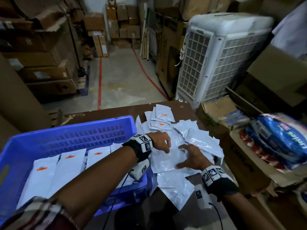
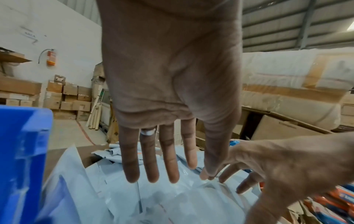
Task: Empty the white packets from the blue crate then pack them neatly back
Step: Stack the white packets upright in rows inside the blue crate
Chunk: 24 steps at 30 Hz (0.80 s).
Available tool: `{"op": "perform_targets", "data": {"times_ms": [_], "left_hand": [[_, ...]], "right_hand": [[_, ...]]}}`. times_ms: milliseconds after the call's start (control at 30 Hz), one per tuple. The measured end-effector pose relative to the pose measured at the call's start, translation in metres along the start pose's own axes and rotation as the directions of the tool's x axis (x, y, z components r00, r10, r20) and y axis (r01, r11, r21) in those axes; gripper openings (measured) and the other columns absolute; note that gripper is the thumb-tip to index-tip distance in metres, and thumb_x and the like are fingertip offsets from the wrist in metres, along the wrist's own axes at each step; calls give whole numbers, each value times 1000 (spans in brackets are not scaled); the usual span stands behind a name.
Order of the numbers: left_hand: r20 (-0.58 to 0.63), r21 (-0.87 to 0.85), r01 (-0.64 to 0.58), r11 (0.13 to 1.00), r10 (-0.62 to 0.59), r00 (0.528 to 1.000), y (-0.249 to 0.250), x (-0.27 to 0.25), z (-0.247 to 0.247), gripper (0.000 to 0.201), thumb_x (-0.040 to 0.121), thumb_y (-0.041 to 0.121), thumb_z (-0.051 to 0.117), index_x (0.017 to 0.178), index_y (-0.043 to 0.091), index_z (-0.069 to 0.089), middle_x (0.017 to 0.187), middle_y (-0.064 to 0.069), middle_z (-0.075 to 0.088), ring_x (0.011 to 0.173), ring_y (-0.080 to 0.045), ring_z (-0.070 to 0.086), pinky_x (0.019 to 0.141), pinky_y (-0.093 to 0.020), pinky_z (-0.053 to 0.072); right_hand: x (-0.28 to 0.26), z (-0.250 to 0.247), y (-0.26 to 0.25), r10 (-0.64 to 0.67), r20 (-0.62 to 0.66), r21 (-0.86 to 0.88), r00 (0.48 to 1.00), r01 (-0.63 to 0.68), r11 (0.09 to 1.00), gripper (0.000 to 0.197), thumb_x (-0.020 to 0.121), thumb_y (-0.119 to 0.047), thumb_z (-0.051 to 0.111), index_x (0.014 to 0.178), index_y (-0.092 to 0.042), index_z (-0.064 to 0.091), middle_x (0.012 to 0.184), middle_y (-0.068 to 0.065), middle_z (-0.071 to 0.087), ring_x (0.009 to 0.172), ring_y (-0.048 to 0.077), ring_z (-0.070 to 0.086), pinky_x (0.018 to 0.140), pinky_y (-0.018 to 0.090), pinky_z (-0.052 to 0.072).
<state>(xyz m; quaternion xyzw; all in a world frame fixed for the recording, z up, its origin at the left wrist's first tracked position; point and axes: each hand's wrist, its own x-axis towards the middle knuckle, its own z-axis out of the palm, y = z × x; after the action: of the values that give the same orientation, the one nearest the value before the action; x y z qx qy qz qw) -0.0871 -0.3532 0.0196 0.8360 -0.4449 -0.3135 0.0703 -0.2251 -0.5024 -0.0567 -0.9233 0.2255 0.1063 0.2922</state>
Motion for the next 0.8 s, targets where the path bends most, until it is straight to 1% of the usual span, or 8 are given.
{"op": "perform_targets", "data": {"times_ms": [133, 333, 433, 533, 600, 633, 733, 800], "left_hand": [[62, 16, 98, 995, -99, 993, 10, 22, 10, 46, 87, 33, 71, 129, 19, 60, 131, -2, 57, 115, -23, 57, 67, -22, 42], [128, 101, 212, 972, -225, 966, 0, 37, 18, 65, 86, 38, 68, 145, 24, 42, 150, -1, 42, 132, -22, 46, 103, -31, 39], [120, -6, 241, 971, -239, 964, -3, 37, 9, 59, 92, 36, 62, 145, 21, 42, 145, -3, 47, 124, -22, 54, 91, -27, 46], [39, -114, 208, 972, -205, 978, -3, 35, -3, 48, 101, 40, 47, 133, 3, 51, 135, -12, 54, 119, -27, 55, 89, -28, 43], [-10, -209, 188, 960, -194, 981, -2, 30, -11, 47, 105, 43, 37, 114, 0, 55, 114, -16, 58, 96, -26, 55, 69, -24, 40], [-36, -244, 180, 953, -194, 980, -2, 29, -13, 48, 105, 44, 32, 115, 3, 54, 110, -14, 57, 91, -24, 52, 62, -22, 37], [-91, -386, 180, 905, -232, 968, -5, 25, -16, 54, 106, 45, 24, 135, 6, 47, 128, -12, 52, 111, -28, 54, 74, -25, 39], [-121, -496, 171, 851, -263, 957, -8, 23, -16, 53, 105, 49, 24, 131, 10, 49, 132, -12, 51, 115, -29, 54, 82, -27, 41]], "right_hand": [[1, 11, 5, 9, 53, -258, 999, 5, 966, 107, 57, -52, 89, 147, -38, 33, 151, -3, 34, 137, 26, 30, 112, 48, 31], [5, 27, 14, -53, 12, -418, 999, 53, 907, 99, 69, -50, 79, 150, -35, 25, 152, -1, 29, 139, 27, 26, 114, 50, 22], [9, 23, 18, -90, -4, -339, 996, 84, 937, 87, 71, -51, 76, 146, -34, 35, 146, -1, 40, 134, 26, 36, 110, 44, 28], [12, 9, 22, -144, -22, -185, 989, 138, 973, 71, 72, -58, 71, 135, -32, 52, 133, 1, 56, 123, 24, 51, 100, 36, 42], [14, -2, 22, -172, -69, -60, 983, 168, 984, 69, 67, -70, 57, 123, -30, 61, 120, 3, 66, 112, 25, 61, 91, 35, 49], [16, -8, 23, -179, -105, -16, 978, 178, 984, 67, 66, -71, 52, 118, -30, 64, 115, 4, 69, 107, 26, 64, 88, 36, 51], [25, -21, 26, -185, -178, 73, 966, 201, 977, 47, 82, -52, 58, 118, -23, 65, 114, 7, 70, 105, 27, 64, 86, 33, 49], [30, -30, 32, -173, -206, 148, 963, 205, 967, 37, 92, -37, 63, 124, -17, 63, 118, 5, 67, 107, 23, 61, 84, 26, 41]]}}
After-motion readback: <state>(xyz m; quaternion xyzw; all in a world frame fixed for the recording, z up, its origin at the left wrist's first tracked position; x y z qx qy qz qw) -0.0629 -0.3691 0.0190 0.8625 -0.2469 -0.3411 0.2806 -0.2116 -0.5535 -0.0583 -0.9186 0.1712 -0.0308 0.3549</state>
